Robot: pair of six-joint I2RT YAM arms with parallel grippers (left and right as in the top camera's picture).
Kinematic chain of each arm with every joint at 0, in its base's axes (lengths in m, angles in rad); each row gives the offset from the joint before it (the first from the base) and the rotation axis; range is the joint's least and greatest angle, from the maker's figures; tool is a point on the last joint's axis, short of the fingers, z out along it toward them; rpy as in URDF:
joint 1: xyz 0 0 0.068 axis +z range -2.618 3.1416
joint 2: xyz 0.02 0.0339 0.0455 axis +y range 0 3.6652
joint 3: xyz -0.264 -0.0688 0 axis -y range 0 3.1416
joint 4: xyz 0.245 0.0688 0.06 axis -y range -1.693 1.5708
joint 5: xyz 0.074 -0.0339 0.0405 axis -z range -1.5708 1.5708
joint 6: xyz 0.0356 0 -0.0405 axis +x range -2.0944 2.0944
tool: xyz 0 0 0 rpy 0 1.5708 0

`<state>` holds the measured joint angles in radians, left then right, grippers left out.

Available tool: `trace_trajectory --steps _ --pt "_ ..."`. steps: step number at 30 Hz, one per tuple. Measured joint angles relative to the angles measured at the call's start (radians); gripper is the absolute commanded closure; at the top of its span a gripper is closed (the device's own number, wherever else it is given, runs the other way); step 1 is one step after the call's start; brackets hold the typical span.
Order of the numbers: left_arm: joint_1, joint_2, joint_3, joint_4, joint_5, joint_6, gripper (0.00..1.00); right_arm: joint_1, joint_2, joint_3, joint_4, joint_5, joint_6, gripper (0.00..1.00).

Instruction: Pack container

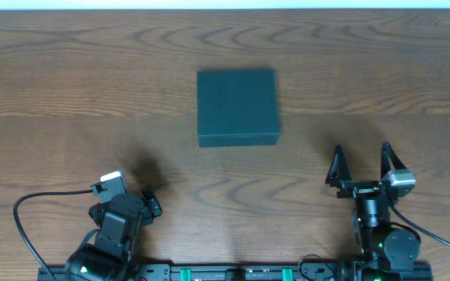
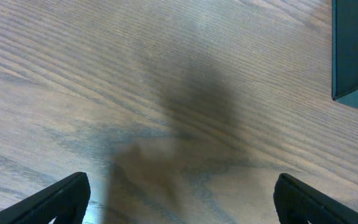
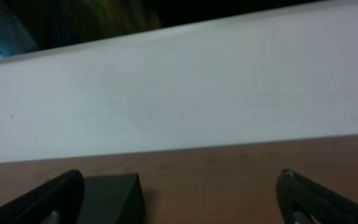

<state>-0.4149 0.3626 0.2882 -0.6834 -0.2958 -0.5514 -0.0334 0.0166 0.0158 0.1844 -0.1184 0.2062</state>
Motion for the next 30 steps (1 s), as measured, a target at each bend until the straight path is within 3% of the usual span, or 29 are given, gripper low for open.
trace_trajectory --steps 6,13,30 --pt "0.000 0.000 0.000 0.000 0.000 0.000 0.05 0.000 -0.004 -0.006 -0.047 0.003 0.014 0.01" --pt "0.000 0.000 0.000 0.001 0.000 0.000 0.05 0.000 -0.004 -0.008 -0.245 0.015 0.021 0.01" --pt "0.000 0.000 0.000 0.000 0.000 0.000 0.05 0.000 0.020 -0.008 -0.245 0.026 0.021 0.01"
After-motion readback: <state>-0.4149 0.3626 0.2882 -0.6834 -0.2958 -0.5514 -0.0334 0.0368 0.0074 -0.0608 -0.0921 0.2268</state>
